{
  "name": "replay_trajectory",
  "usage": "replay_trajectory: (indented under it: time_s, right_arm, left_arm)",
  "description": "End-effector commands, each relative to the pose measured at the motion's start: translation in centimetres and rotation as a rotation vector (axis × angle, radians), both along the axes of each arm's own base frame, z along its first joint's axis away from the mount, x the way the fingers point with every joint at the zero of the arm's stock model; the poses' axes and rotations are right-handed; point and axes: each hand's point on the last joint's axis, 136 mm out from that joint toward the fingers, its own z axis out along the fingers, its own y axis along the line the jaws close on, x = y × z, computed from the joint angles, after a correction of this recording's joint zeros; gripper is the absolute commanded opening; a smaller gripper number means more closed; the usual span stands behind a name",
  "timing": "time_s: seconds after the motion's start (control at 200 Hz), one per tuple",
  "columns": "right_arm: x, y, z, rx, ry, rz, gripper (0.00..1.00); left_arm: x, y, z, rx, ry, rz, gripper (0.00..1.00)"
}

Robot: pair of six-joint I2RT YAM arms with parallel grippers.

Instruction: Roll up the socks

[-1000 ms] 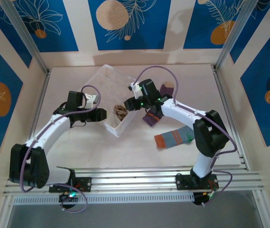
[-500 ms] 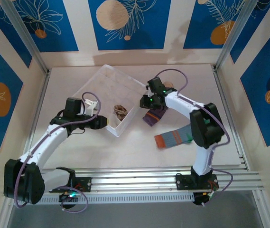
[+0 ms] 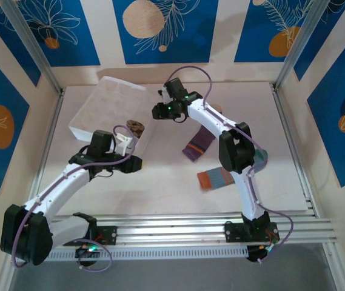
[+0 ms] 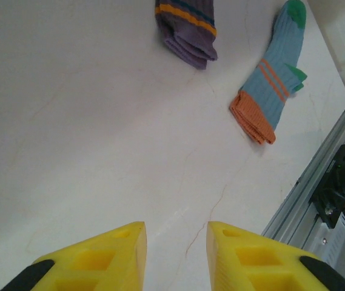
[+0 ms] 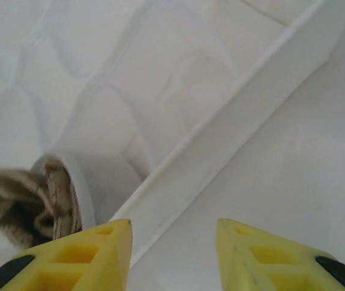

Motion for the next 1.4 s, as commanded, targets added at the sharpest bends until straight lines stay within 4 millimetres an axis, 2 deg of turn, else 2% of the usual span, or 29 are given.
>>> replay_trajectory:
  time_s: [0.0, 0.11, 0.21, 0.275, 0.375, 0.475, 0.555, 0.785, 0.86, 0.95, 1.01, 1.076, 1.121, 1.226, 1.326, 1.396]
  right_arm:
    - [-2.3, -4.6, 0.4, -0.161, -0.053, -0.014, 0.45]
    - [-5.1, -9.5, -0.3, -0.309, -0.105, -0.051, 0.47]
    - [-8.2, -12.4, -1.8, -0.391, -0.094, -0.043, 0.5]
    - [-10.3, -13.6, -3.0, -0.433, -0.078, -0.023, 0.52]
    - [-12.8, -14.3, -4.8, -0.48, -0.064, 0.027, 0.56]
    - [-14.1, -14.1, -6.5, -0.516, -0.04, 0.078, 0.57]
    - [-14.5, -13.5, -7.7, -0.544, -0.034, 0.119, 0.57]
    - [-13.0, -13.4, -10.8, -0.709, -0.028, 0.167, 0.55]
    - [-13.1, -13.5, -11.7, -0.754, -0.018, 0.187, 0.48]
    - [-14.0, -13.0, -12.2, -0.782, -0.029, 0.232, 0.29]
    - [-14.9, -12.4, -12.1, -0.782, -0.049, 0.269, 0.19]
    - [-16.5, -11.0, -11.7, -0.718, -0.053, 0.343, 0.15]
    - [-18.1, -9.8, -11.3, -0.639, -0.045, 0.407, 0.13]
    - [-21.9, -7.0, -8.9, -0.416, -0.04, 0.537, 0.13]
    - [-24.5, -6.2, -6.9, -0.279, -0.015, 0.604, 0.11]
    - [-25.5, -6.1, -6.2, -0.23, -0.001, 0.624, 0.11]
  left_arm:
    - [-0.4, -0.1, -0.7, 0.029, -0.02, -0.022, 0.31]
    - [0.0, -0.5, -1.2, 0.058, -0.036, -0.038, 0.31]
    - [0.6, -0.9, -2.1, 0.116, -0.033, -0.05, 0.31]
    - [1.1, -1.7, -2.2, 0.124, -0.044, -0.068, 0.31]
    - [1.8, -3.2, -2.3, 0.122, -0.066, -0.092, 0.31]
    - [2.5, -4.4, -2.5, 0.135, -0.072, -0.112, 0.31]
    - [2.9, -5.3, -2.7, 0.153, -0.073, -0.126, 0.32]
    - [2.8, -6.3, -3.8, 0.18, -0.065, -0.146, 0.32]
    - [2.5, -6.2, -4.2, 0.19, -0.063, -0.147, 0.32]
    - [2.2, -5.7, -4.5, 0.202, -0.082, -0.152, 0.33]
    - [2.0, -5.7, -4.6, 0.2, -0.115, -0.174, 0.33]
    - [1.7, -5.7, -4.2, 0.191, -0.171, -0.212, 0.34]
    - [1.5, -5.9, -3.9, 0.178, -0.226, -0.248, 0.35]
    - [0.7, -6.4, -2.6, 0.123, -0.378, -0.348, 0.36]
    - [-1.1, -7.3, -1.3, 0.023, -0.537, -0.465, 0.4]
    - [-2.7, -7.7, -0.8, -0.039, -0.67, -0.543, 0.42]
